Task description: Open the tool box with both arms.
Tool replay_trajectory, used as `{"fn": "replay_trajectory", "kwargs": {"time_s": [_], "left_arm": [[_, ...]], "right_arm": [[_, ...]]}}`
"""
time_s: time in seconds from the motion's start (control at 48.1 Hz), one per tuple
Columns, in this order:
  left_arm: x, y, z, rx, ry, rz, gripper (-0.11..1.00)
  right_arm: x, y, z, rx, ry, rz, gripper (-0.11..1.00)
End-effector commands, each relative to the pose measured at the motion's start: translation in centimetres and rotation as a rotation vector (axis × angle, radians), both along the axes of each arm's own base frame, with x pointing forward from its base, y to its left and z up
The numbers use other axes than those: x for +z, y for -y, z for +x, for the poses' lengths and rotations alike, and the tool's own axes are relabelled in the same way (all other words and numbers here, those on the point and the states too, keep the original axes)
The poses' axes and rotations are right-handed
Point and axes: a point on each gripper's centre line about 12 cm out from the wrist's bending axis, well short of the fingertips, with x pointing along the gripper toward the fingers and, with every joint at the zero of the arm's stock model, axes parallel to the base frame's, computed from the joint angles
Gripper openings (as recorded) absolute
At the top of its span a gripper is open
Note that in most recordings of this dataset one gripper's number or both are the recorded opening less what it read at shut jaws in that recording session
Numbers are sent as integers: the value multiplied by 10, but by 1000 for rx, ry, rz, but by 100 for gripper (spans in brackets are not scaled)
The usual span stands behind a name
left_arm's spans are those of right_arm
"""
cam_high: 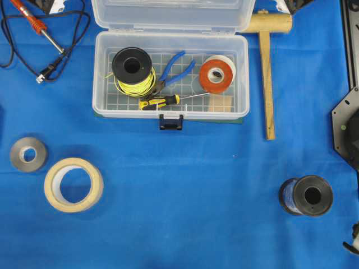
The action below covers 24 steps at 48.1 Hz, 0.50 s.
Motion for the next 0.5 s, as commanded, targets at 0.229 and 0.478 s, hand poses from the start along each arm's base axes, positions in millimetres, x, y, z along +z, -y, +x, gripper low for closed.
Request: {"fn": "replay_trajectory", "kwargs": {"time_s": [0.229,0.478], "left_arm": [[7,17,-31,32,23,20,92],[13,35,-48,38,65,45,92]], "right_arm": [[14,-20,-39,-55,21,-23,84],[17,-36,-56,-63,24,-28,84]]}}
